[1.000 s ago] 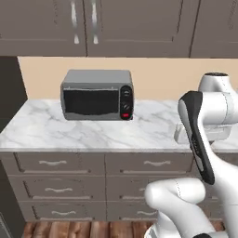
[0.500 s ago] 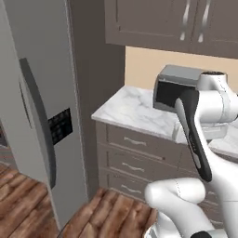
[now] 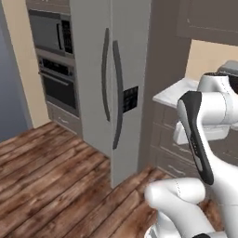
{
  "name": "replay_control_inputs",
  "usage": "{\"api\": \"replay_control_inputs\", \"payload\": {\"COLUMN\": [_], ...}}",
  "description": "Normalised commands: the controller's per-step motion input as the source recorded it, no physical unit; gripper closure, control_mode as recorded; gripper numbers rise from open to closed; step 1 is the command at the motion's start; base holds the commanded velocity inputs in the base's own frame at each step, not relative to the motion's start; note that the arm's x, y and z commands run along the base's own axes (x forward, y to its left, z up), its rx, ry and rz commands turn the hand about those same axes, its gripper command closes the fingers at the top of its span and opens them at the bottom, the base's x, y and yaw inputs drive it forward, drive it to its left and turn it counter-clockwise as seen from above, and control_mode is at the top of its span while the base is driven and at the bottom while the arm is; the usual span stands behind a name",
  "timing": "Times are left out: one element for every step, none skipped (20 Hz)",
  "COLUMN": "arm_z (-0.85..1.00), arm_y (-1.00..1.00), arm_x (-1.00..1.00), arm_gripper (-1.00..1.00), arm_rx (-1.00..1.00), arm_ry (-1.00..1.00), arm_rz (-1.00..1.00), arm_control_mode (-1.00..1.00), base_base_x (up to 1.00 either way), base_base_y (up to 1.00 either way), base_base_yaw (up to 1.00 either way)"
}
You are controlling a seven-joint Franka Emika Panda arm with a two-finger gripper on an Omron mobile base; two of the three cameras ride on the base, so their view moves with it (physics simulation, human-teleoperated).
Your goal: Store the hot dog in the freezer for long-term storage. Close the freezer door after placing the cooked food.
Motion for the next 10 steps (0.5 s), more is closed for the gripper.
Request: {"api": "replay_control_inputs", "payload": {"arm_z": [0.0, 0.0, 0.0, 0.0, 0.0, 0.0, 0.0, 0.0, 0.0, 0.0], "arm_y": [0.0, 0.0, 0.0, 0.0, 0.0, 0.0, 0.0, 0.0, 0.0, 0.0], "arm_x": [0.0, 0.0, 0.0, 0.0, 0.0, 0.0, 0.0, 0.0, 0.0, 0.0], "arm_gripper": [1.0, 1.0, 1.0, 1.0, 1.0, 1.0, 1.0, 1.0, 1.0, 1.0], "arm_rx": [0.0, 0.0, 0.0, 0.0, 0.0, 0.0, 0.0, 0.0, 0.0, 0.0], "arm_ry": [0.0, 0.0, 0.0, 0.0, 0.0, 0.0, 0.0, 0.0, 0.0, 0.0], "arm_rz": [0.0, 0.0, 0.0, 0.0, 0.0, 0.0, 0.0, 0.0, 0.0, 0.0], "arm_control_mode": [1.0, 1.0, 1.0, 1.0, 1.0, 1.0, 1.0, 1.0, 1.0, 1.0], "base_base_x": [0.0, 0.0, 0.0, 0.06, 0.2, 0.37, 0.48, 0.62, 0.73, 0.84], "base_base_y": [0.96, 1.0, 1.0, 1.0, 1.0, 1.0, 1.0, 1.0, 1.0, 1.0], "base_base_yaw": [0.42, 0.42, 0.37, 0.34, 0.29, 0.22, 0.21, 0.23, 0.23, 0.21]}}
